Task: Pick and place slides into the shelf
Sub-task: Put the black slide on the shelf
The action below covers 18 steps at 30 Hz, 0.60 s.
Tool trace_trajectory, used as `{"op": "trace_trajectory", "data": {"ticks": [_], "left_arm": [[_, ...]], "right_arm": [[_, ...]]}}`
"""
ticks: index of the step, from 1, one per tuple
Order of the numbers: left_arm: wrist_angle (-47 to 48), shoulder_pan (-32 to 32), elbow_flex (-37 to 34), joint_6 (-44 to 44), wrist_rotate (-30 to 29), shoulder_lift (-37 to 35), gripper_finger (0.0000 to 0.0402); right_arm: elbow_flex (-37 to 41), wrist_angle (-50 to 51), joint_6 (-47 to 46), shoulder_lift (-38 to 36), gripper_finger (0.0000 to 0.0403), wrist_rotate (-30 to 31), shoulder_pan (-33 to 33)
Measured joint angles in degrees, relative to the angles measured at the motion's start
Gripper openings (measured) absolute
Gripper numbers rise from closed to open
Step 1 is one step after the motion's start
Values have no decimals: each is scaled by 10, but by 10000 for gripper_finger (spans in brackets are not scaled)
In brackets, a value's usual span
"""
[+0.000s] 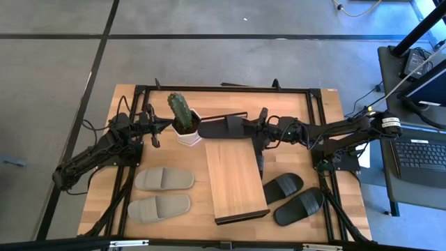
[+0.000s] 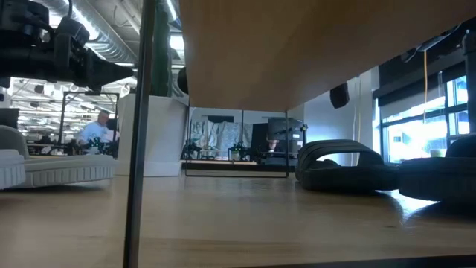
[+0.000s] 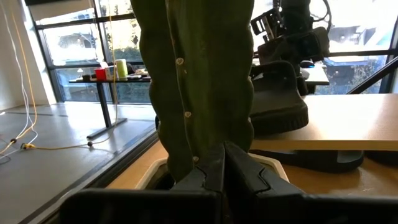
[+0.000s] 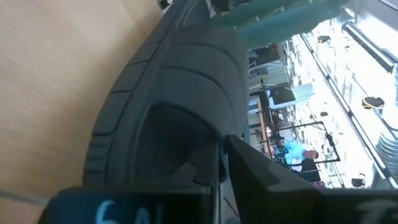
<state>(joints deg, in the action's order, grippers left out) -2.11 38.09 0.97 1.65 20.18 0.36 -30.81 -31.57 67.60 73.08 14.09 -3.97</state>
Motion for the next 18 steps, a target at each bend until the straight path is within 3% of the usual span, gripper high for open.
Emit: {"op": "trace_trajectory", "data": {"ticks": [10,18], "left_arm": [[0,0,0,0,0,0,0],[0,0,0,0,0,0,0]], "right_arm": [[0,6,1,0,93,68,0],[0,-9,0,-3,134,76,4]]}}
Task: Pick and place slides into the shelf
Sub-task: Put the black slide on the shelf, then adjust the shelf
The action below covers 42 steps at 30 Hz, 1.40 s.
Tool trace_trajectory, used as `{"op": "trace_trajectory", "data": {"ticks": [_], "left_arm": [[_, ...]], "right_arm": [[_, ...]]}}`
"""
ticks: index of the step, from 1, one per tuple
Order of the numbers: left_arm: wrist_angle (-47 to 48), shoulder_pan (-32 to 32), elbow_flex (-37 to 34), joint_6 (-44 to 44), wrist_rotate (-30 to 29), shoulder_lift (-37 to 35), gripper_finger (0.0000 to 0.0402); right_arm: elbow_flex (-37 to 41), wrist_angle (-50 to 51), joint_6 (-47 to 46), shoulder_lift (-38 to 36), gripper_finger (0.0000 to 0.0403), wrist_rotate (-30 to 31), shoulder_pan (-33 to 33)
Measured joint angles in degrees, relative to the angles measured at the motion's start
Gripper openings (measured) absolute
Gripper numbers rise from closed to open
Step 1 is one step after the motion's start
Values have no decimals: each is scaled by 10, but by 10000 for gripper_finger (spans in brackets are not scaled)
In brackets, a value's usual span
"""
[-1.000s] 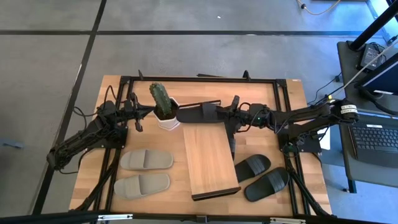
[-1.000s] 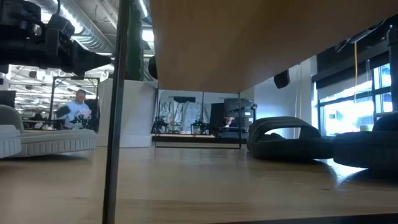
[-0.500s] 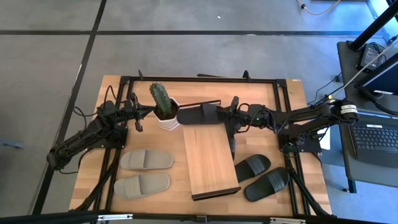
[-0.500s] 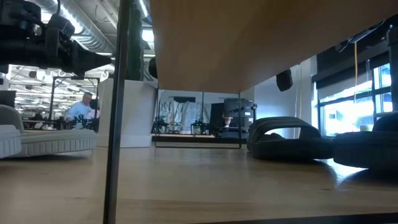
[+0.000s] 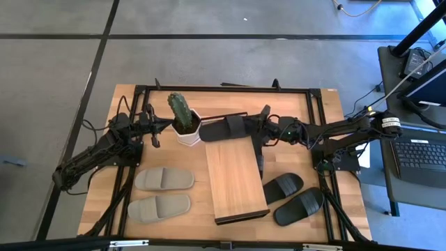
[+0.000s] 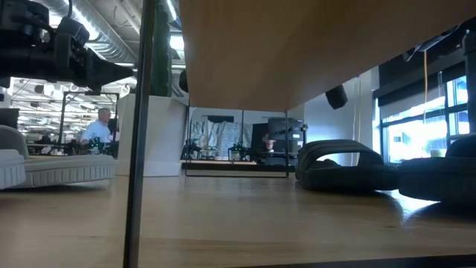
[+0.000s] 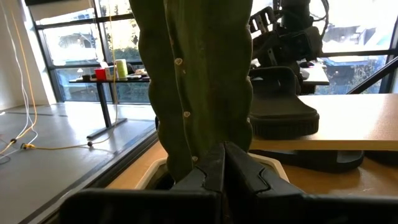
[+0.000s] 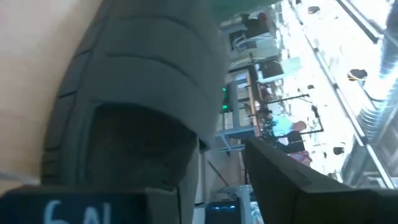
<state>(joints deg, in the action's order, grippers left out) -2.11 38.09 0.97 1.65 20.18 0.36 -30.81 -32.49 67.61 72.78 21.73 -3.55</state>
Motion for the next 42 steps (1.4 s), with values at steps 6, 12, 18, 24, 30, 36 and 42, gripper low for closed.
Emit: {"op": "trace_trajectory", "data": {"ticks": [6,12,18,24,30,36,42], "left_arm": [[0,0,0,0,0,0,0],[0,0,0,0,0,0,0],[0,0,0,0,0,0,0],[0,0,0,0,0,0,0],[0,0,0,-1,1,0,0],[0,0,0,-1,3,0,0],[0,0,0,-1,3,0,0]], "right_arm": [[0,-24,1,-41,134,19,39],[0,-20,-34,-97,134,94,93],[0,8,-151,-112,134,216,171],[-7,41,-245,-101,134,219,234],[-123,266,-425,-79,134,227,244],[-278,607,-775,-58,134,185,244],[-318,795,-990,-41,134,-1,245]]}}
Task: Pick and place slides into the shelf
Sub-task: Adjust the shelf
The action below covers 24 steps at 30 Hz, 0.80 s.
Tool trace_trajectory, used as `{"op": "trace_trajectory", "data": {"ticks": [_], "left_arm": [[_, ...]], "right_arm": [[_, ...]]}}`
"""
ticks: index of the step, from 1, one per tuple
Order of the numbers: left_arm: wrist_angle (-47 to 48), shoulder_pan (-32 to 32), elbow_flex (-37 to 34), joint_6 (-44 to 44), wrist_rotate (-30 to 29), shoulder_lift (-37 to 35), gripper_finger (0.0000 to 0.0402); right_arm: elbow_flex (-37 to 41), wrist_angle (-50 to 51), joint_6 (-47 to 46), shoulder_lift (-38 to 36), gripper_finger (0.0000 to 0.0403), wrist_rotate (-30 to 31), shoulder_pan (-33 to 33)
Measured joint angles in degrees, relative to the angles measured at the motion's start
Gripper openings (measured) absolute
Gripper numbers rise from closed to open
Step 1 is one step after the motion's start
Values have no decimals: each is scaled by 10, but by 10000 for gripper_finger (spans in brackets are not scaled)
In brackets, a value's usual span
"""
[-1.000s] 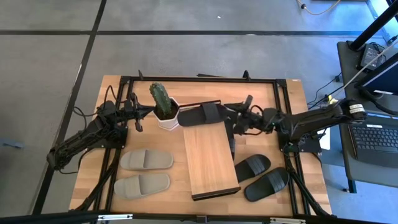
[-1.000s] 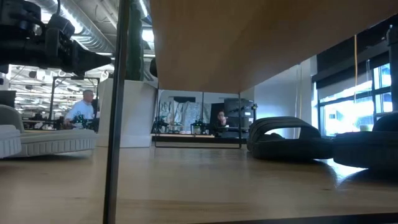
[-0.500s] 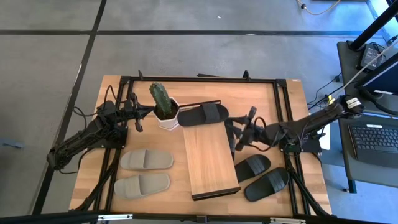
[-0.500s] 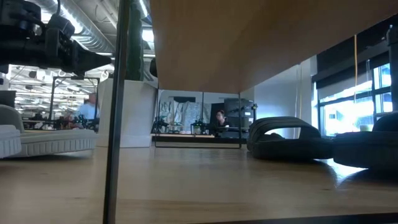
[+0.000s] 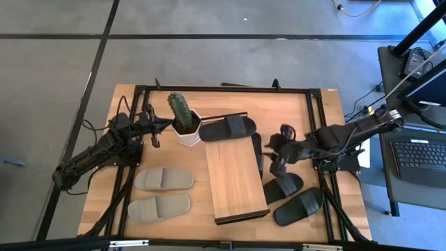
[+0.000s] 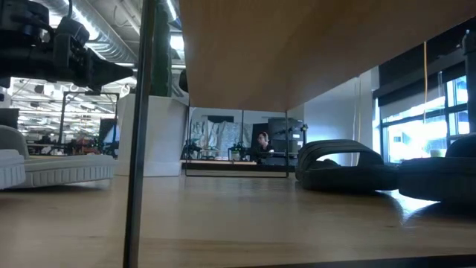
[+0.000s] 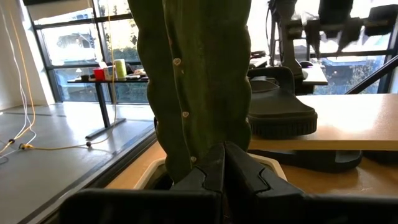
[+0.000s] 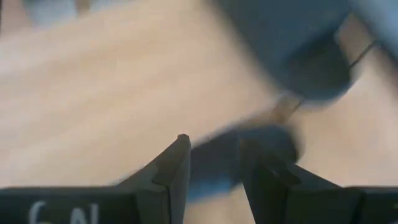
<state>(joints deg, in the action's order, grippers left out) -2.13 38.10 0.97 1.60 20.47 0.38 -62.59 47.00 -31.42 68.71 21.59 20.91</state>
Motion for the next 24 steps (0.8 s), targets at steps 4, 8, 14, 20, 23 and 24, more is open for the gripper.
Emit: {"op": "trace_trajectory", "data": {"ticks": [4,8,14,20,23,24], "left_arm": [[0,0,0,0,0,0,0],[0,0,0,0,0,0,0],[0,0,0,0,0,0,0],[0,0,0,0,0,0,0],[0,0,0,0,0,0,0],[0,0,0,0,0,0,0]], "right_arm": [[26,12,-75,18,134,-74,0],[35,8,-91,52,134,-108,0],[36,-36,-83,101,134,-166,0],[36,-103,-55,125,134,-201,0],[36,-131,-48,127,134,-204,0],[36,-137,-42,127,134,-204,0]]}}
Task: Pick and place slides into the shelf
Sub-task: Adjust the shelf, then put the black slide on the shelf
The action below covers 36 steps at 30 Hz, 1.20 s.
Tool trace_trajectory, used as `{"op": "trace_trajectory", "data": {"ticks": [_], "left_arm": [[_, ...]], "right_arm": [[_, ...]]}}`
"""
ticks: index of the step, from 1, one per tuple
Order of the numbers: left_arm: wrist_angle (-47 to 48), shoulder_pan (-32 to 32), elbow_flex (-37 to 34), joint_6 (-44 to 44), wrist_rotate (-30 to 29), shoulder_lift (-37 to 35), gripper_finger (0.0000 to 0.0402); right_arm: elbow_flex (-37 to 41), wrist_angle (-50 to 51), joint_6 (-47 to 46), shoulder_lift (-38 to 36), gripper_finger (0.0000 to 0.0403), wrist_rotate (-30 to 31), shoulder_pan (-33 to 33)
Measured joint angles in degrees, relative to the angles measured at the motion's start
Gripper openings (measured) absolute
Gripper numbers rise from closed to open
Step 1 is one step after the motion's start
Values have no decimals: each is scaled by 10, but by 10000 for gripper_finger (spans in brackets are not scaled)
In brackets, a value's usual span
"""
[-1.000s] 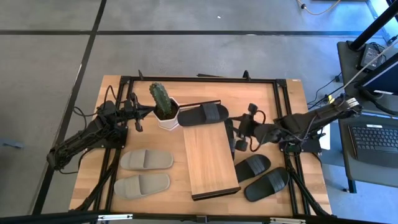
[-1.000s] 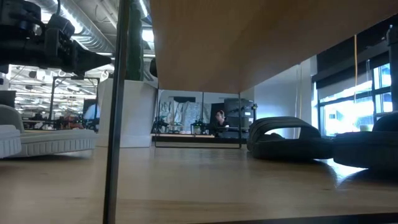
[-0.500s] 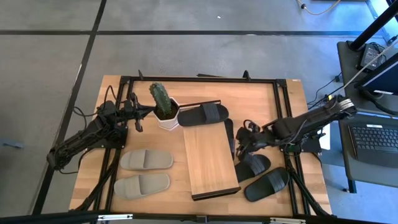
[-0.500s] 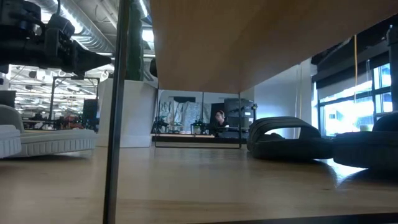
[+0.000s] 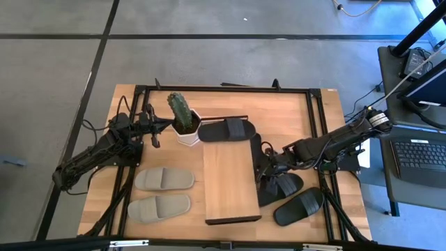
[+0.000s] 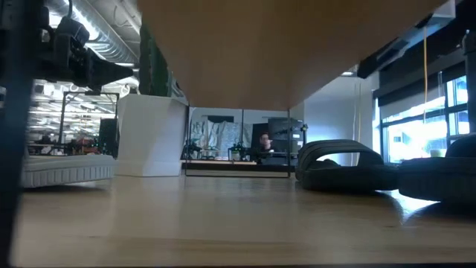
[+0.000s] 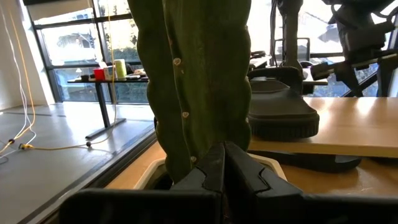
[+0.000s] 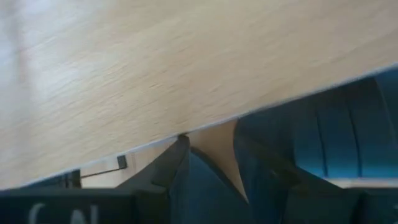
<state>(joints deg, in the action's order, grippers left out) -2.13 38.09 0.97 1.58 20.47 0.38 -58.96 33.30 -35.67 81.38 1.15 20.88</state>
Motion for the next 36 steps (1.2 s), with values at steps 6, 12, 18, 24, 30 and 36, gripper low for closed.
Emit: {"op": "trace_trajectory", "data": {"ticks": [6,12,18,24,30,36], "left_arm": [[0,0,0,0,0,0,0],[0,0,0,0,0,0,0],[0,0,0,0,0,0,0],[0,0,0,0,0,0,0],[0,0,0,-1,0,0,0],[0,0,0,-1,1,0,0]], "right_arm": [[0,-21,37,0,134,0,0],[0,-57,65,0,134,1,-2],[-3,-43,65,-11,134,2,-1],[-32,23,75,-54,134,63,4],[-34,95,75,-81,134,117,1],[-34,68,153,-64,134,120,8]]}}
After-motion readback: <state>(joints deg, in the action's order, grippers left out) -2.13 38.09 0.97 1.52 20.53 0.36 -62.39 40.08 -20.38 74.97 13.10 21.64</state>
